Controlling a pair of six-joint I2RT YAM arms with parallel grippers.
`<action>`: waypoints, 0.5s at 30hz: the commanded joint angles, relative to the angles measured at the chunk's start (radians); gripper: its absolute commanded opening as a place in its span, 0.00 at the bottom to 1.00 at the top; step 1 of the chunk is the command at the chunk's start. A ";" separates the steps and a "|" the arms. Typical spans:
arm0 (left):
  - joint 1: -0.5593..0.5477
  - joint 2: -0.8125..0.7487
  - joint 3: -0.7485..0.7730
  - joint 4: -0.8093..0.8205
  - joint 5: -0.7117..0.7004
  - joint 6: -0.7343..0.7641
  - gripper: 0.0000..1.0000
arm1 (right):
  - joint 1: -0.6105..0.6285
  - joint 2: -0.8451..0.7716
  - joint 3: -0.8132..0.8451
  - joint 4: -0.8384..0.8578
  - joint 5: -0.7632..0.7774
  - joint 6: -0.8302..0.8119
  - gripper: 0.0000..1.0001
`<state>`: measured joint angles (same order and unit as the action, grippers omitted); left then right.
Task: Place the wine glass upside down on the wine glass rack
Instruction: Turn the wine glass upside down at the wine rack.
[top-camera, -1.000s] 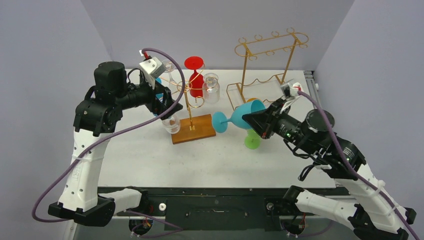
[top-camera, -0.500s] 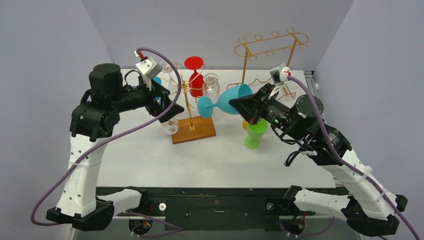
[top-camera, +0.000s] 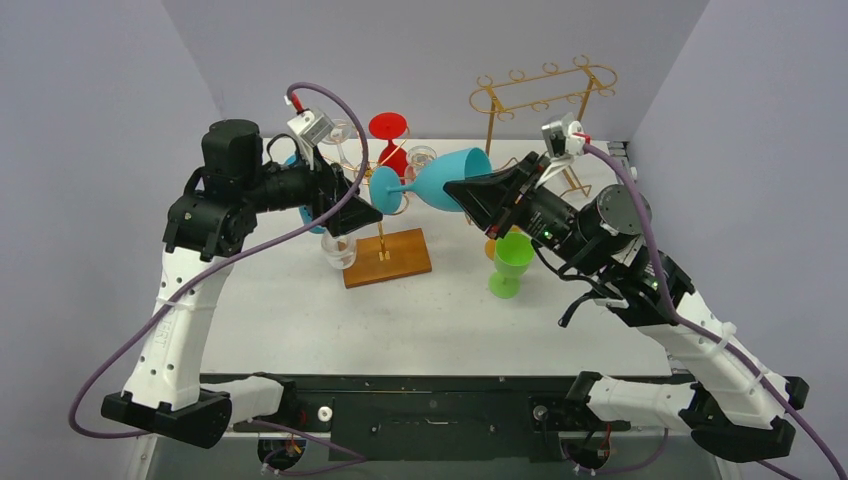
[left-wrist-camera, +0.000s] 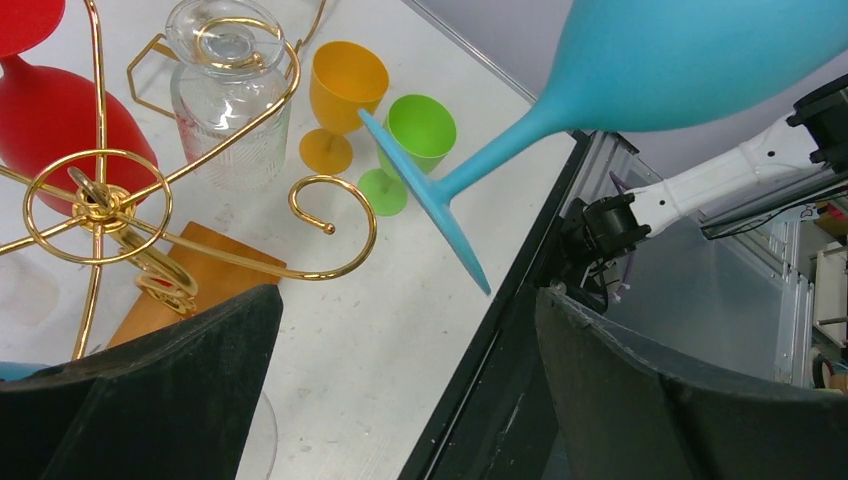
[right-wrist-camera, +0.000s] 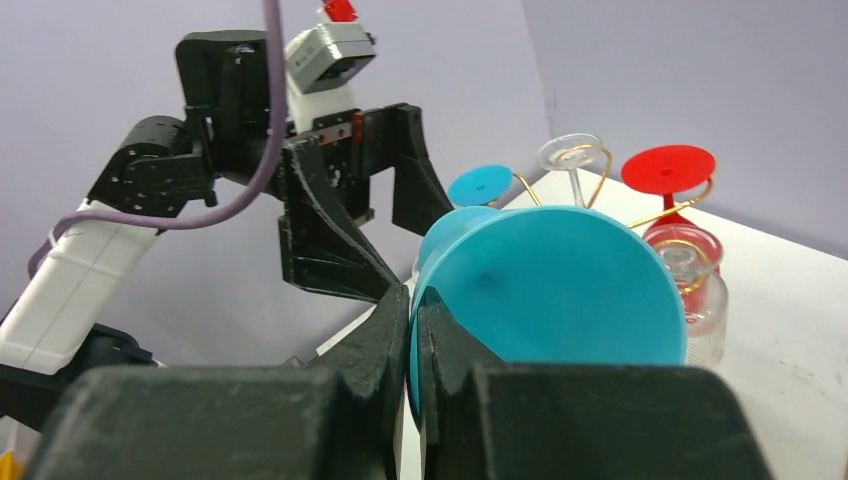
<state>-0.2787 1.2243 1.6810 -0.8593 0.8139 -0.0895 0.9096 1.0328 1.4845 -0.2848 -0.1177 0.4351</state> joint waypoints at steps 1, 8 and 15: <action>0.001 0.016 0.016 0.088 0.040 -0.043 0.96 | 0.052 0.046 0.059 0.094 0.040 -0.041 0.00; 0.003 0.011 0.020 0.119 0.012 -0.043 0.85 | 0.139 0.080 0.084 0.097 0.114 -0.111 0.00; 0.004 0.011 0.020 0.096 -0.030 -0.023 0.17 | 0.161 0.023 -0.004 0.180 0.175 -0.127 0.00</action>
<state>-0.2806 1.2472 1.6817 -0.7963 0.8196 -0.1268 1.0569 1.1061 1.5047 -0.2180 -0.0017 0.3397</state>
